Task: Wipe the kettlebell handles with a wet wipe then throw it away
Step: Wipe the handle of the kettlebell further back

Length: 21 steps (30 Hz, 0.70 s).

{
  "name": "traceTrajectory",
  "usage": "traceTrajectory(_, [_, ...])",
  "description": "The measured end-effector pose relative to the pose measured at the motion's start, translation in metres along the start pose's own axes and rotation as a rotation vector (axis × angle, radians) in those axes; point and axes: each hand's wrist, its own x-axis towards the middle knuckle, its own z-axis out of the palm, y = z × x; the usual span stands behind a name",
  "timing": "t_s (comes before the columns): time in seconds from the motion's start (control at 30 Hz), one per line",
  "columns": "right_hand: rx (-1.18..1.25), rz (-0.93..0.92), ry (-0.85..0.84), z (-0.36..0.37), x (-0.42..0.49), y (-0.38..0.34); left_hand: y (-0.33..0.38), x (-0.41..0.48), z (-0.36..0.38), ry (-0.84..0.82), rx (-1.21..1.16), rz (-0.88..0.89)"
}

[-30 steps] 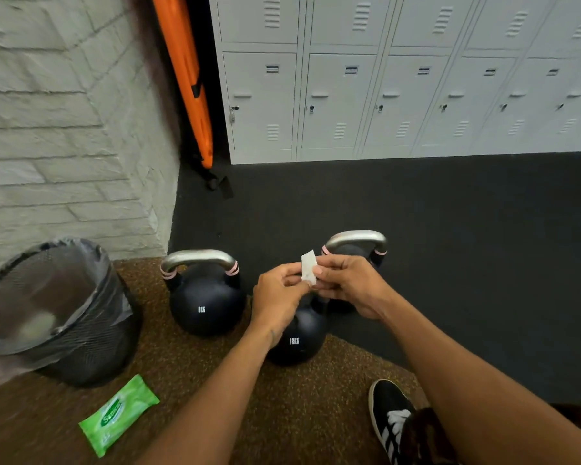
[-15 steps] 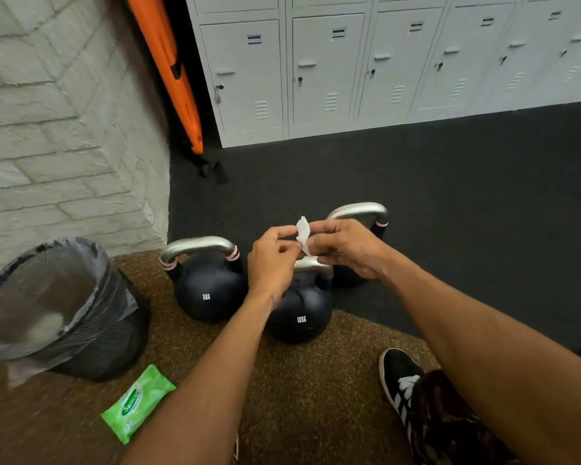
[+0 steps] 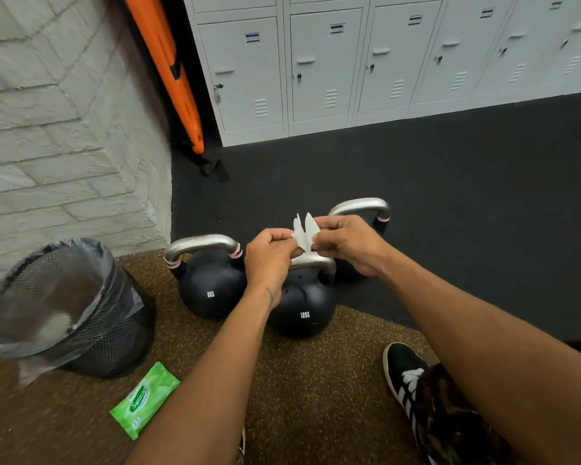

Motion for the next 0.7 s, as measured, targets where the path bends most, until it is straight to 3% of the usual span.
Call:
traceTrajectory(0.17, [-0.021,0.061,0.107,-0.005,0.001,-0.004,0.008,-0.002,-0.004,-0.012,-0.154,-0.165])
traceTrajectory(0.33, [0.007,0.089,0.059,-0.003,-0.003,-0.006,0.017,-0.008,-0.003,-0.18,-0.26,-0.35])
traceTrajectory(0.7, [0.136,0.12,0.097,-0.02,0.001,-0.002,0.011,0.004,-0.001,-0.205,-0.329,-0.364])
